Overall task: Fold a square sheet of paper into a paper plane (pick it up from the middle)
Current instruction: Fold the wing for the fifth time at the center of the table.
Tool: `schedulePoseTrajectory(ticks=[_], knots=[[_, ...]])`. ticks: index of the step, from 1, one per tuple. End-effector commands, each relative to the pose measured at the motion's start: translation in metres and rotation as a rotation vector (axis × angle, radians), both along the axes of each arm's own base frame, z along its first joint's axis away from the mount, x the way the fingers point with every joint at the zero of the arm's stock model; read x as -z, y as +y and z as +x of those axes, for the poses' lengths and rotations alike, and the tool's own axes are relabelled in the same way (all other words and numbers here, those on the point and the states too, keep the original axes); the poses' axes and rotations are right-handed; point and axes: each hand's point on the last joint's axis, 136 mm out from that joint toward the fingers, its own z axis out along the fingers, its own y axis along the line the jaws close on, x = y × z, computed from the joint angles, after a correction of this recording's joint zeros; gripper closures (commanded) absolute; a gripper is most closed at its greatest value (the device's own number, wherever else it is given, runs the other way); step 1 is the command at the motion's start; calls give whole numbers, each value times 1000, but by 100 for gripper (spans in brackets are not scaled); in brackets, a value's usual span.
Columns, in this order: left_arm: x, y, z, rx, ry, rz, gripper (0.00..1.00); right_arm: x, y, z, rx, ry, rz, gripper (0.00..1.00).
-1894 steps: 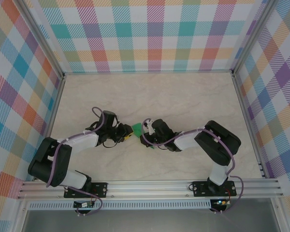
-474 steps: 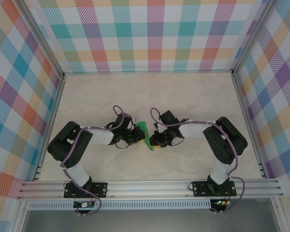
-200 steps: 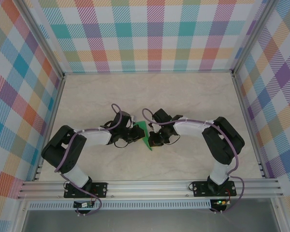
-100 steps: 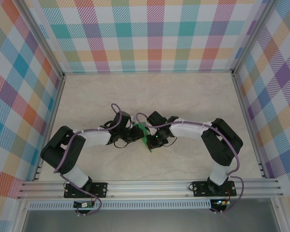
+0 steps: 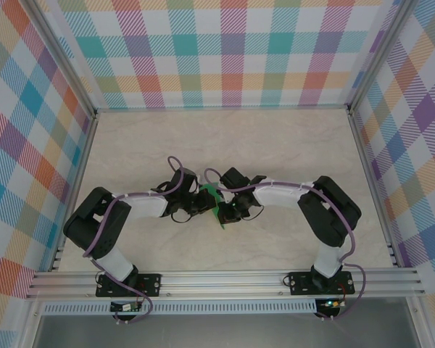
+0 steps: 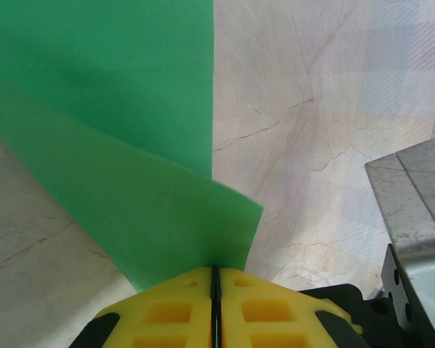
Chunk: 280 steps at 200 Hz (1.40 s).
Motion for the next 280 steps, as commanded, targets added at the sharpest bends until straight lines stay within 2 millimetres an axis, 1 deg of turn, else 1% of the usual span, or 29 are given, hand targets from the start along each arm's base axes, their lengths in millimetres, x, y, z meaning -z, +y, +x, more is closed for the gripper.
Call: schedulePoseTrajectory(ticks=[1,29,68,120,167,240,280], knots=[[-3,0,-5,20,-30,20,89,8,1,-8,-6,30,-7,91],[0,2,-7,17,-24,27,89,13,3,-10,0,44,-14,91],[0,3,-7,12,-26,30,89,15,6,-11,21,67,6,91],[1,2,-6,17,-29,26,89,22,2,-13,72,105,19,91],[2,2,-8,26,-28,23,90,22,-1,-12,96,138,48,91],[4,1,-11,50,-38,17,90,32,-9,-11,141,200,29,91],[7,0,-10,57,-45,17,90,33,-9,-12,144,217,22,91]])
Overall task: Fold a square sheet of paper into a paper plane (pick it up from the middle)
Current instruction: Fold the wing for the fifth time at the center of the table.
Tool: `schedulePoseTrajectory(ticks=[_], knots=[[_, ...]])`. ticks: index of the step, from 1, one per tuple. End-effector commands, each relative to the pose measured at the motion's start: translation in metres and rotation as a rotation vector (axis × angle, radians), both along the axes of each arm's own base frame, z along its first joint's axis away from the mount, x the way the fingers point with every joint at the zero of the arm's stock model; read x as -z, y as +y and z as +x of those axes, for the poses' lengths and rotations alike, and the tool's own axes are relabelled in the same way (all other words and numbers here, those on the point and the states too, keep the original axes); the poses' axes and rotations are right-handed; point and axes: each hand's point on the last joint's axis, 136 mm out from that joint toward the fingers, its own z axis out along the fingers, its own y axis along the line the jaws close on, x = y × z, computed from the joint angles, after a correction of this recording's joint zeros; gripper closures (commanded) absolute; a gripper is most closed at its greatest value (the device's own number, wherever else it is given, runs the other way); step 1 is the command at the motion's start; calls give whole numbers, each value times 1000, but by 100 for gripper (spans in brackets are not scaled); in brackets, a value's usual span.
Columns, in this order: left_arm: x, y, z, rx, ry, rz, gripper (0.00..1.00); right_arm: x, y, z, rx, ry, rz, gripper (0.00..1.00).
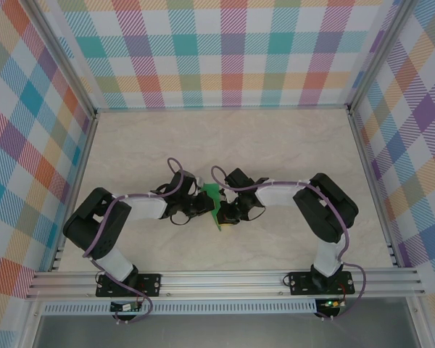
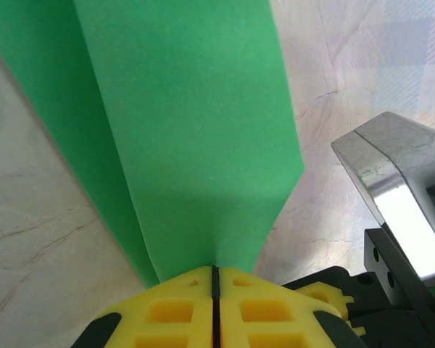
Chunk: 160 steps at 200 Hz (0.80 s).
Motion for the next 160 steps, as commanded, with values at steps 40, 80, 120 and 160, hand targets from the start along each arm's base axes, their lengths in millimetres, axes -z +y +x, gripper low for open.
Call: schedulePoseTrajectory(ticks=[40,80,120,160], knots=[[3,-9,-3,49,-21,-11,90,23,-15,-9,21,66,-86,91],[11,-8,-2,47,-8,5,90,22,-15,-9,17,66,-85,90],[17,-4,-2,35,0,31,91,21,-15,-8,14,62,-84,89],[28,6,-7,24,26,87,91,2,-12,1,8,-22,-48,83]])
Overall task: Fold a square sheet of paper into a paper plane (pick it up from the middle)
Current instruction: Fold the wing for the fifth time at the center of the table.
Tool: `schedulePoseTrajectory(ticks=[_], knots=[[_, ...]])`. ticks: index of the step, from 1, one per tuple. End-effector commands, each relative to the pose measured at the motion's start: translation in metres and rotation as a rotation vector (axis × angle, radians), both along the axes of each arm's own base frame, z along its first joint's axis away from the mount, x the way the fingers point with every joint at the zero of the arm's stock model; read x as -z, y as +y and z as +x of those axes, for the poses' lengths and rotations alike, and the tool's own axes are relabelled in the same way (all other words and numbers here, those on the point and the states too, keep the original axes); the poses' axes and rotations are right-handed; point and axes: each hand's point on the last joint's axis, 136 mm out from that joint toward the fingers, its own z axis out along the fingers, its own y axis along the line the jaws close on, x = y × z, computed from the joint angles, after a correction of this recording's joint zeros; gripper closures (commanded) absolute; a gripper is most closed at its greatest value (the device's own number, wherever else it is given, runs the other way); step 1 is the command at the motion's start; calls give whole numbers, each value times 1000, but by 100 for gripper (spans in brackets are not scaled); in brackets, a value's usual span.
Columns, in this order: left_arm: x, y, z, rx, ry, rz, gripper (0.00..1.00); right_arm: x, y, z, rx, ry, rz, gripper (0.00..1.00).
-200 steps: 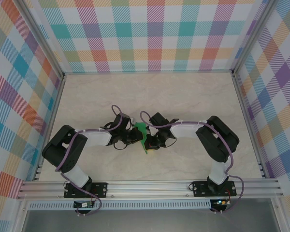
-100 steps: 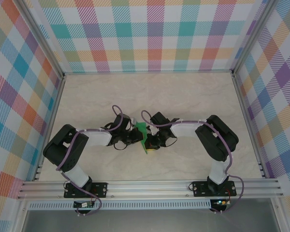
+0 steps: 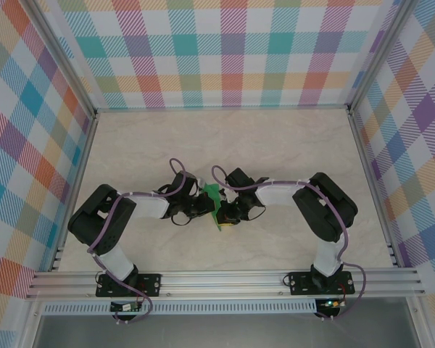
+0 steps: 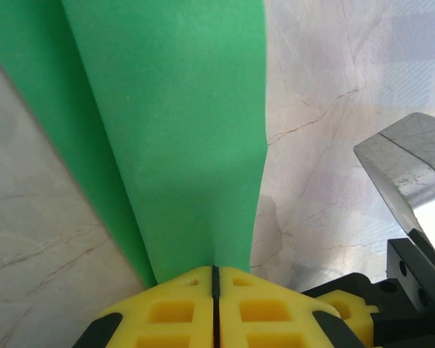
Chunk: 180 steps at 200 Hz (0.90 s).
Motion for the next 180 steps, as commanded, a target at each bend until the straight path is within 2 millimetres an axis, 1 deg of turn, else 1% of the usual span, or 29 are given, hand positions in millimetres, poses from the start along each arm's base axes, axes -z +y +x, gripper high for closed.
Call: schedulePoseTrajectory(ticks=[1,24,52,63,77,92,105,132,158,180], knots=[[16,6,-9,13,24,74,91,2,-12,1,8,-34,-59,83],[21,10,-12,10,37,86,91,-10,-11,4,2,-73,-39,78],[22,12,-15,9,41,92,91,-30,-12,10,29,-154,3,75],[23,12,-15,8,42,95,92,-34,-15,14,53,-187,2,74],[23,13,-15,6,46,98,92,-39,-13,14,54,-197,25,76],[23,13,-14,5,42,100,92,-42,-1,10,31,-180,71,80],[23,13,-14,2,45,101,92,-41,7,9,24,-162,85,84],[24,13,-14,0,47,105,92,-37,21,11,27,-124,120,87],[25,14,-14,-3,50,108,93,-28,27,9,28,-86,128,88],[26,15,-14,-10,53,112,93,-17,23,6,34,-59,93,88]])
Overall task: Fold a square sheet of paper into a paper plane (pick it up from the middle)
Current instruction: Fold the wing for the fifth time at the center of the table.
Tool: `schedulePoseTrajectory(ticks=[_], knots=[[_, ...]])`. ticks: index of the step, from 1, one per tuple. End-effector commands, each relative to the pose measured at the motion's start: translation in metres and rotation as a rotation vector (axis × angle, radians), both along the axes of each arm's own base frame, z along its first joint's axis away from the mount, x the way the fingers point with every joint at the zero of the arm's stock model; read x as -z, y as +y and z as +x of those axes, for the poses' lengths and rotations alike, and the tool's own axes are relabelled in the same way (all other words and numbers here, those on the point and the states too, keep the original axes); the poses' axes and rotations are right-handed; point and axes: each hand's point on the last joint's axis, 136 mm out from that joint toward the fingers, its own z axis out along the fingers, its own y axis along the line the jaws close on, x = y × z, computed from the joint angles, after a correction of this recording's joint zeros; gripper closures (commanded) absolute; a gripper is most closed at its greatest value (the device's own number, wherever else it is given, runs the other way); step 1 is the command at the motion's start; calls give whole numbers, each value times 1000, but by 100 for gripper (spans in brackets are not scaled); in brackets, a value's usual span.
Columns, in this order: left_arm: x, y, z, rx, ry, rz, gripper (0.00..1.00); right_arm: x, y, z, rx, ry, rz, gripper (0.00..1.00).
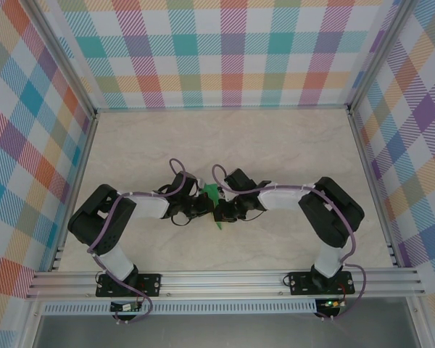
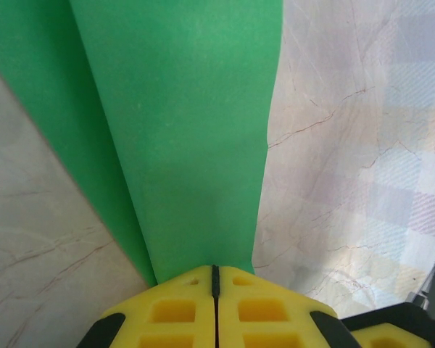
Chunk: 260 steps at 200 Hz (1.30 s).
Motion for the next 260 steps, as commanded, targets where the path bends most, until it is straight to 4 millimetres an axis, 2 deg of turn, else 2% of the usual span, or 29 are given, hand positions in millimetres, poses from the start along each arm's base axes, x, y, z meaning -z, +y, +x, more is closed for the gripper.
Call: schedulePoseTrajectory(ticks=[1,50,80,146,164,203,260], knots=[[24,13,-14,-5,53,101,93,0,9,0,-1,27,23,88],[25,16,-12,-22,52,115,93,16,-2,-16,0,83,-29,88],[25,17,-12,-30,53,119,93,20,-1,-23,-15,106,-31,88],[24,18,-13,-31,53,123,93,21,3,-23,-23,105,-41,87],[25,19,-13,-33,51,125,93,26,1,-25,-22,116,-52,87],[26,22,-12,-43,53,140,93,41,-10,-38,-27,145,-66,90],[35,34,-15,-72,84,218,95,48,-42,-76,-113,175,-87,92]])
